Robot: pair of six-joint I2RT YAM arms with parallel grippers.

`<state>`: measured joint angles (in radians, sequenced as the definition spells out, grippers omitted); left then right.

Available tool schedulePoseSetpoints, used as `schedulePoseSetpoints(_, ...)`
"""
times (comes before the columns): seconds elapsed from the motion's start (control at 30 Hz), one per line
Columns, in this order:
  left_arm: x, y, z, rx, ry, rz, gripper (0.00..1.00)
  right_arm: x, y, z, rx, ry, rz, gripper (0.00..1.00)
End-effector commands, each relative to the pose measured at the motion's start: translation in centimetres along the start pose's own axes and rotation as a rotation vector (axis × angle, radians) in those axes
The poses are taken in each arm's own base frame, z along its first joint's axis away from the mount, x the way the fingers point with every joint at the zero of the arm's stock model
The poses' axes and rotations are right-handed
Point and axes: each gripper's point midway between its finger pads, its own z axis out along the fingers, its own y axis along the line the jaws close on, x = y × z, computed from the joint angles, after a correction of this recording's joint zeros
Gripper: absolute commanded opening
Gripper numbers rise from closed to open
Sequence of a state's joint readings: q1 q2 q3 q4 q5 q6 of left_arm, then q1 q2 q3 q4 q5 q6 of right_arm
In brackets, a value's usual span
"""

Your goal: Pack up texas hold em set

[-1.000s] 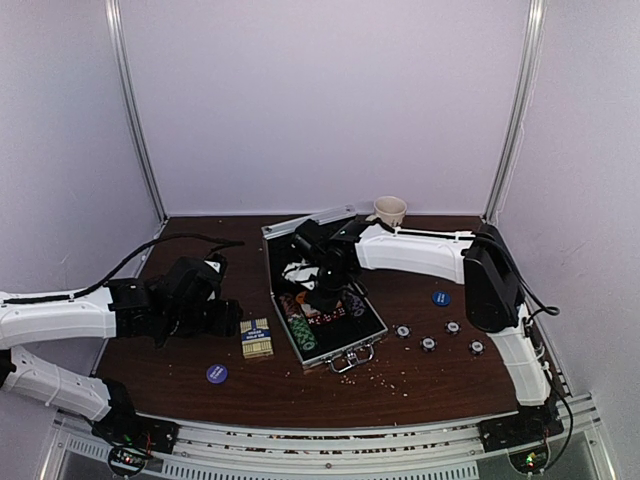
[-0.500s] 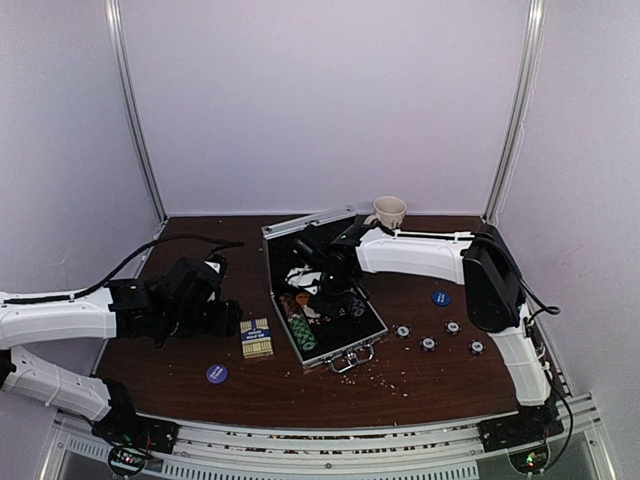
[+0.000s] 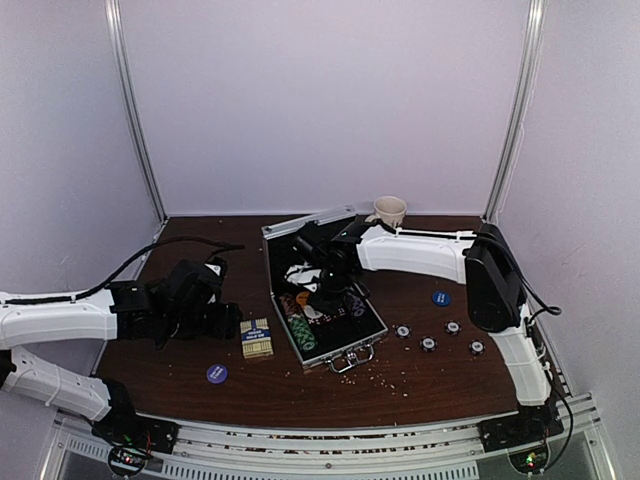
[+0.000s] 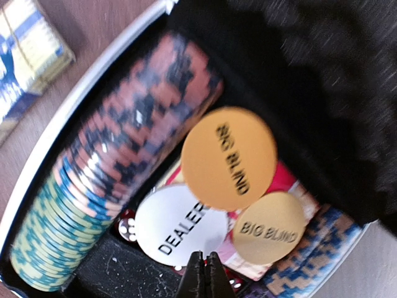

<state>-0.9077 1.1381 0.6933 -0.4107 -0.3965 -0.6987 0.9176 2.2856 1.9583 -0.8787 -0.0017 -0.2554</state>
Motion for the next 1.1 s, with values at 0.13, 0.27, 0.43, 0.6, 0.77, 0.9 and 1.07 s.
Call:
schedulePoseSetpoints(0.13, -0.7, -0.6, 0.0, 0.027, -0.026, -0.017, 0.65, -2.3, -1.5, -0.1, 0.043, -0.036, 0.027, 0.00)
schedulePoseSetpoints(0.27, -0.8, -0.4, -0.2, 0.021, -0.028, -0.014, 0.65, -1.6, -1.4, -1.3, 0.040, -0.039, 0.019, 0.00)
schedulePoseSetpoints(0.43, -0.9, -0.3, -0.3, 0.017, -0.033, -0.012, 0.65, 0.9, -0.7, -2.0, 0.021, 0.009, -0.009, 0.00)
schedulePoseSetpoints(0.6, -0.9, -0.5, -0.1, 0.023, -0.032, -0.013, 0.65, 2.5, 0.6, -1.9, -0.034, 0.046, -0.031, 0.00)
schedulePoseSetpoints(0.77, -1.0, -0.8, 0.0, 0.029, -0.026, -0.008, 0.65, 2.5, 0.8, -1.0, -0.044, 0.055, -0.027, 0.00)
schedulePoseSetpoints(0.9, -0.9, -0.7, 0.0, 0.028, -0.023, -0.007, 0.65, 1.8, 0.9, -0.7, -0.058, 0.048, -0.019, 0.00)
schedulePoseSetpoints(1.07, -0.8, -0.5, -0.2, 0.018, -0.025, -0.005, 0.65, 2.3, 1.3, -1.3, -0.074, 0.056, -0.020, 0.00)
